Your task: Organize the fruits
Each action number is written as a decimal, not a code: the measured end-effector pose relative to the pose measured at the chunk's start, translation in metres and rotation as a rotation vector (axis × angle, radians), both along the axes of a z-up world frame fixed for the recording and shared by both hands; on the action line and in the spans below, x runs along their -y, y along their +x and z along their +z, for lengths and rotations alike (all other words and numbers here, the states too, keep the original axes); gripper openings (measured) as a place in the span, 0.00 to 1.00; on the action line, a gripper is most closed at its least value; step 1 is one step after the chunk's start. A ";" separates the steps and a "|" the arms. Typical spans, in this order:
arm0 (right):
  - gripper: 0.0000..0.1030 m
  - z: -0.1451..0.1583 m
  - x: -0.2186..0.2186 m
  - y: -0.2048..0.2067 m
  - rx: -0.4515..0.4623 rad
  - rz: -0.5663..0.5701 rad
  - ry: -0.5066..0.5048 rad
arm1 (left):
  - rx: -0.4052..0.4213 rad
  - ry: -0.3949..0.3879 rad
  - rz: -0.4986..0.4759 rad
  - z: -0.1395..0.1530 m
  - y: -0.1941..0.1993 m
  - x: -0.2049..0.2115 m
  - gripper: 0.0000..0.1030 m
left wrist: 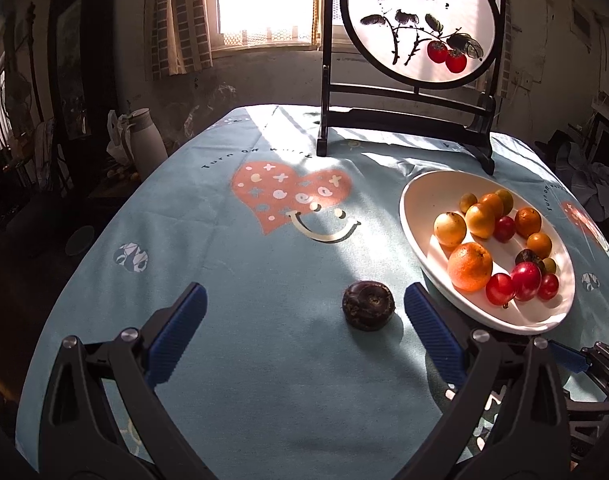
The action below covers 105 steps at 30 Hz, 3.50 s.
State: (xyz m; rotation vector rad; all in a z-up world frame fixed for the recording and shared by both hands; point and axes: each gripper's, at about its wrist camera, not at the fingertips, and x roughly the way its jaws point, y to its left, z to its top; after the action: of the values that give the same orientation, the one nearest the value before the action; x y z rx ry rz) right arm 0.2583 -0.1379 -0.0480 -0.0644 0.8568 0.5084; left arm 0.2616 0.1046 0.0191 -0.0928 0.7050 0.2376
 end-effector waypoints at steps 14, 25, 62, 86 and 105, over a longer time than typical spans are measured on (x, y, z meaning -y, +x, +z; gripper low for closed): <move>0.53 -0.016 -0.028 0.015 -0.003 -0.026 -0.113 | -0.007 -0.059 0.032 0.001 -0.002 -0.013 0.98; 0.43 -0.012 -0.021 0.007 -0.021 0.017 -0.099 | -0.036 -0.054 0.042 -0.007 0.003 -0.016 0.98; 0.43 0.034 0.046 -0.023 0.034 0.008 0.130 | -0.206 0.038 -0.187 -0.065 0.062 0.044 0.52; 0.43 0.044 0.046 -0.050 0.118 0.075 0.213 | -0.039 -0.061 -0.261 -0.016 -0.031 0.090 0.43; 0.43 0.046 0.071 0.093 0.138 -0.152 0.192 | -0.045 -0.018 -0.317 -0.001 0.106 0.114 0.43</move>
State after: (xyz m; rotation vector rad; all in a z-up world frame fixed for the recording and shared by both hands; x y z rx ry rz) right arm 0.3509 -0.2092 -0.0020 0.1394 0.6690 0.4361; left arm 0.3677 -0.0098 0.0184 0.0075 0.7557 -0.0705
